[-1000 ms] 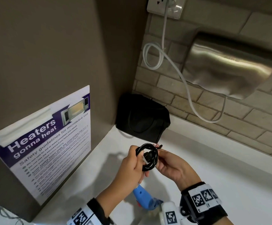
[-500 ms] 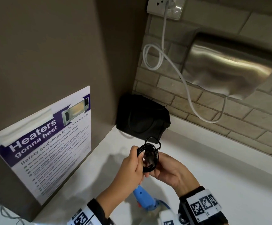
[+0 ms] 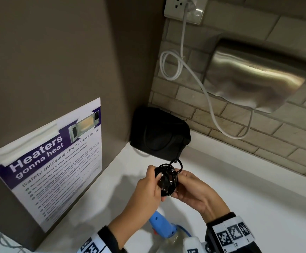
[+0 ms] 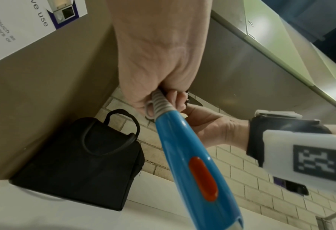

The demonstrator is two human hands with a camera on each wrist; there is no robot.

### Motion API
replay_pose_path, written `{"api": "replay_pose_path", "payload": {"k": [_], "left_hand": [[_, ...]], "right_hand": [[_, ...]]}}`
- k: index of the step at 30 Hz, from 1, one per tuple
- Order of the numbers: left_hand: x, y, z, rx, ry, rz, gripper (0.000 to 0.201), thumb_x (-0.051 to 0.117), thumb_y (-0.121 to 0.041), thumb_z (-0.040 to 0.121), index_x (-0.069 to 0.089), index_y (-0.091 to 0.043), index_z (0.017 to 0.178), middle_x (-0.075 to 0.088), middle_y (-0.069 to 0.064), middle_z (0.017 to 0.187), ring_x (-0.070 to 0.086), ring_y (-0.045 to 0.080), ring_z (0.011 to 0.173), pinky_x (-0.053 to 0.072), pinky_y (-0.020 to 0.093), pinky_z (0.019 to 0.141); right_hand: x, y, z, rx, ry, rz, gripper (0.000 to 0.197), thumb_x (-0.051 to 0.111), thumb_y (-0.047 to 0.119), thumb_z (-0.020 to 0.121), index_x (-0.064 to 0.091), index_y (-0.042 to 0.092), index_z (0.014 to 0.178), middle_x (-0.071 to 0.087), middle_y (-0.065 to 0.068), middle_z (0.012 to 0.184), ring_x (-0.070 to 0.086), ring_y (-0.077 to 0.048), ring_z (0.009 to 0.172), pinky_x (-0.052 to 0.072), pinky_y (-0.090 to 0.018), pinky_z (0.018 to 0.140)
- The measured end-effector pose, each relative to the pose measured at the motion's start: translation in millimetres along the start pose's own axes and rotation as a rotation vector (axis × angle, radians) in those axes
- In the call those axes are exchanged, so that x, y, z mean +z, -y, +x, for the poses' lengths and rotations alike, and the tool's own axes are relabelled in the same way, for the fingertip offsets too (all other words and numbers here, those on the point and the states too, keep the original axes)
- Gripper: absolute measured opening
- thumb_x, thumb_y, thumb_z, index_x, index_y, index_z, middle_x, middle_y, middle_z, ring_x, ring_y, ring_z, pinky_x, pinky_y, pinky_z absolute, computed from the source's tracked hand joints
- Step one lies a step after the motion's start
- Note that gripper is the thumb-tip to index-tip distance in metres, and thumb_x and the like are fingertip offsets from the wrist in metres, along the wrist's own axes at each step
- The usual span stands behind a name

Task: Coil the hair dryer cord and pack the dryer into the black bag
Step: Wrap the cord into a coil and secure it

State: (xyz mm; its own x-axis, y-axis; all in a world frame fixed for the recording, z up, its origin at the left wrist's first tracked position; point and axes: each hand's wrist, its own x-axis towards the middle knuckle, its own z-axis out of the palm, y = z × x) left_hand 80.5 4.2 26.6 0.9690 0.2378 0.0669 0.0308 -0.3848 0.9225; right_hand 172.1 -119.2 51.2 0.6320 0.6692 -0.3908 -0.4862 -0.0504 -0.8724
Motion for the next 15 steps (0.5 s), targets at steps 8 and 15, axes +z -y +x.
{"api": "replay_pose_path", "payload": {"k": [8, 15], "left_hand": [[-4, 1, 2, -0.059, -0.077, -0.045, 0.019, 0.036, 0.002, 0.091, 0.035, -0.016, 0.096, 0.053, -0.004, 0.061, 0.052, -0.006, 0.038, 0.035, 0.011, 0.038], [-4, 5, 3, -0.077, -0.065, -0.078, 0.014, 0.036, -0.003, 0.095, 0.036, -0.017, 0.093, 0.055, 0.000, 0.061, 0.050, 0.000, 0.034, 0.038, 0.017, 0.039]], "right_hand": [[6, -1, -7, -0.059, 0.054, 0.081, 0.028, 0.053, 0.015, 0.090, 0.064, -0.003, 0.109, 0.069, -0.017, 0.098, 0.068, -0.022, 0.085, 0.052, -0.037, 0.090], [27, 11, -22, -0.055, 0.139, -0.088, 0.018, 0.060, 0.025, 0.090, 0.071, 0.017, 0.078, 0.065, -0.001, 0.074, 0.059, -0.017, 0.071, 0.047, -0.025, 0.071]]}}
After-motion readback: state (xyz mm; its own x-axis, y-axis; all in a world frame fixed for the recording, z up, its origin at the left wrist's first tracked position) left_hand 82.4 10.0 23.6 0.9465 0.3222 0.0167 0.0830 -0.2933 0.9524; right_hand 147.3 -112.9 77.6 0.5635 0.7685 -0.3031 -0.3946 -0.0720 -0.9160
